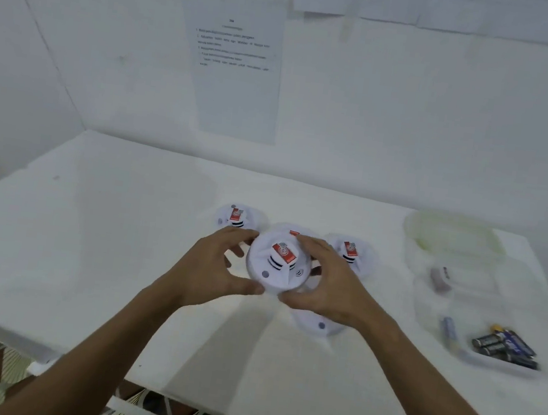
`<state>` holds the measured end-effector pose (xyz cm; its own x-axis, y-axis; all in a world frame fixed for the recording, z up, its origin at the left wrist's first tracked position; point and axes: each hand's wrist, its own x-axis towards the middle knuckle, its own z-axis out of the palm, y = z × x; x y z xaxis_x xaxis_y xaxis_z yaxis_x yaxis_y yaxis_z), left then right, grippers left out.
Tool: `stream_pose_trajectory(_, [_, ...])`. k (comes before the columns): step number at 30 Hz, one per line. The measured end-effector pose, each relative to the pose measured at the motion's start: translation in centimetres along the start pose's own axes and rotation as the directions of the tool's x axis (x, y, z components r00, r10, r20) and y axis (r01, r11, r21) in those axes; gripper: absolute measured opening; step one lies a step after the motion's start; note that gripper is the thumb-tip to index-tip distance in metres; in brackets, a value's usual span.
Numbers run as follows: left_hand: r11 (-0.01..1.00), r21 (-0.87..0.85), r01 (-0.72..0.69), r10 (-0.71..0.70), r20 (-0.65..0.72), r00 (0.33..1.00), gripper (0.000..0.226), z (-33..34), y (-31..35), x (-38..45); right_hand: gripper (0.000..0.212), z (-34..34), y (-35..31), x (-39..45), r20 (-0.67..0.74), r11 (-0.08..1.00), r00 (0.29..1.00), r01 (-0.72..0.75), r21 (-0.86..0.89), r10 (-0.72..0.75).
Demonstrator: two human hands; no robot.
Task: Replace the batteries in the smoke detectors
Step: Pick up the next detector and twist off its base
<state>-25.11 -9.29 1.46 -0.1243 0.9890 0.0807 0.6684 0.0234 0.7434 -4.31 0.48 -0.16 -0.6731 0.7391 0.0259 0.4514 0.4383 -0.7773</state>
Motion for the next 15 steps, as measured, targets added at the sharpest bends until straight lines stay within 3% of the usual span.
stream_pose_trajectory(3, [0.997, -0.062, -0.055, 0.056, 0.018, 0.998, 0.07, 1.7, 3.8, 1.3, 0.091, -4.9, 0.7, -2.5, -0.065, 0.997, 0.998, -0.005, 0.073, 0.01])
stream_pose_trajectory(6, [0.973, -0.228, -0.017, 0.044, 0.112, 0.993, 0.071, 3.8, 7.4, 2.6, 0.091, -9.0, 1.6, -5.3, -0.14, 0.992, 0.99, 0.008, 0.125, 0.01])
stream_pose_trajectory(11, [0.934, -0.347, -0.083, 0.167, 0.221, 0.961, 0.034, 7.4, 12.0, 4.3, 0.079, -13.1, 3.6, -8.9, -0.221, 0.997, 0.975, 0.027, 0.067, -0.012])
stream_pose_trajectory(15, [0.914, -0.405, -0.036, 0.139, 0.228, 0.964, 0.032, 9.2, 14.3, 5.1, 0.083, -14.9, 4.9, -10.9, -0.215, 0.999, 0.976, 0.037, 0.021, -0.032])
